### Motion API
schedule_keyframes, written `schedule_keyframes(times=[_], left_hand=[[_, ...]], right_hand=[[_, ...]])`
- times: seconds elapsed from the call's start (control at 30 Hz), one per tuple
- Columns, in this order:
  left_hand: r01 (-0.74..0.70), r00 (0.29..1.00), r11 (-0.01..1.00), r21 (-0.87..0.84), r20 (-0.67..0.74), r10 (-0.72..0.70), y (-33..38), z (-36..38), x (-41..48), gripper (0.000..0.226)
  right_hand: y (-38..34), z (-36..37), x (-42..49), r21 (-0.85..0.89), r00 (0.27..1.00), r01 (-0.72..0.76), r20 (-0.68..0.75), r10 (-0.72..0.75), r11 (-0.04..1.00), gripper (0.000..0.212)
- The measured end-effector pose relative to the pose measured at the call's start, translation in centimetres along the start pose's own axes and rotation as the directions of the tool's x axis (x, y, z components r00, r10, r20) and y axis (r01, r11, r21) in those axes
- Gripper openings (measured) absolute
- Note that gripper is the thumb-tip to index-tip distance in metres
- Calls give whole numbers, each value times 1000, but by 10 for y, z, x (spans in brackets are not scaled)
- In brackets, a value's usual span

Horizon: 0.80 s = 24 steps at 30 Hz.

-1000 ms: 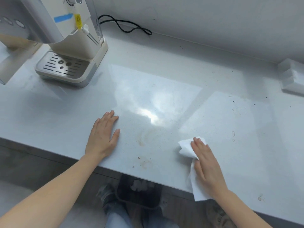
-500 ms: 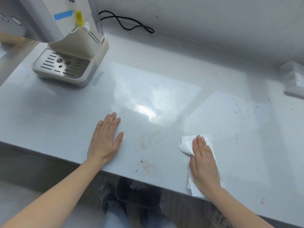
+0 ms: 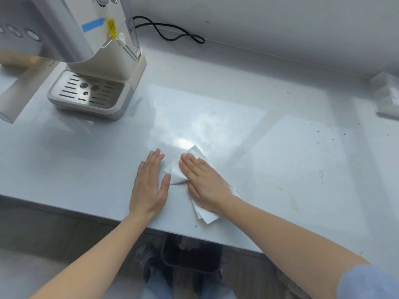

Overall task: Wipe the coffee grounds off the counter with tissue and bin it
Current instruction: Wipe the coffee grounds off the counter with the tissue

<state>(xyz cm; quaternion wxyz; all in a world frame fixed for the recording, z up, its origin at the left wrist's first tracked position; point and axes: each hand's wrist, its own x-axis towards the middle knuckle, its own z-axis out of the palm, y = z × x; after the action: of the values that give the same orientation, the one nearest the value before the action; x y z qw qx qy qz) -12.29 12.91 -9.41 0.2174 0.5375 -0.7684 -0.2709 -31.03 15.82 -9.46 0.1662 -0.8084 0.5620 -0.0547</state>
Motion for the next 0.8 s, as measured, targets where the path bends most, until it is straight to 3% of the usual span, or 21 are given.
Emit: schedule_keyframes(times=[0.17, 0.6, 0.8], left_hand=[[-2, 999, 992, -124, -45, -3, -2, -3, -6, 56], [193, 966, 886, -421, -76, -246, 27, 2, -77, 50], [230, 933, 835, -500, -130, -335, 42, -1, -100, 54]], right_hand=[[-27, 14, -23, 45, 981, 182, 66, -185, 982, 58], [-65, 22, -93, 358, 980, 169, 35, -194, 918, 53], [-56, 23, -129, 382, 970, 224, 1, -243, 897, 50]])
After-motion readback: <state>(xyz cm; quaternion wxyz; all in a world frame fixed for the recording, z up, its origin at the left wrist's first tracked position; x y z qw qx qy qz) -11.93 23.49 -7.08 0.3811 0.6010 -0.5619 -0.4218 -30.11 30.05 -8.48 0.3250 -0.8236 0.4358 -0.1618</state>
